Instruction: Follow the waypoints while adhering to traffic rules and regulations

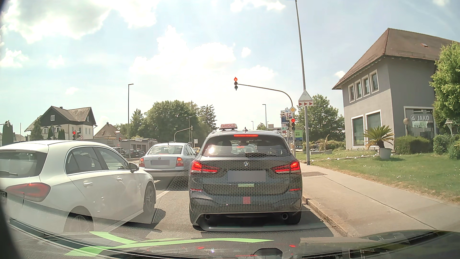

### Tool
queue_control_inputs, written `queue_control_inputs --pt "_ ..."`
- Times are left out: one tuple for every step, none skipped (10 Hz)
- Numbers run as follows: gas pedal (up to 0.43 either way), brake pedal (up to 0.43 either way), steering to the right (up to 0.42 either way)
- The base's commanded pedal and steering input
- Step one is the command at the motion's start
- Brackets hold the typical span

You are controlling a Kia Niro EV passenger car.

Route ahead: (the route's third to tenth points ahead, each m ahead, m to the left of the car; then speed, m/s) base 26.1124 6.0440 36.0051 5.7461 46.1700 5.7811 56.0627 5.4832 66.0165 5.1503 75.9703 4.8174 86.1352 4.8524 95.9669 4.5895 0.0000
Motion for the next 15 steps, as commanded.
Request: queue_control_inputs --pt "0.0 0.232 0.0" --pt "0.0 0.232 0.0" --pt "0.0 0.232 0.0" --pt "0.0 0.232 0.0" --pt "0.0 0.232 0.0" --pt "0.0 0.232 0.0" --pt "0.0 0.232 0.0" --pt "0.0 0.232 0.0" --pt "0.0 0.232 0.0" --pt "0.0 0.232 0.0" --pt "0.0 0.232 0.0" --pt "0.0 0.232 0.0" --pt "0.0 0.232 0.0" --pt "0.0 0.232 0.0" --pt "0.0 0.232 0.0"
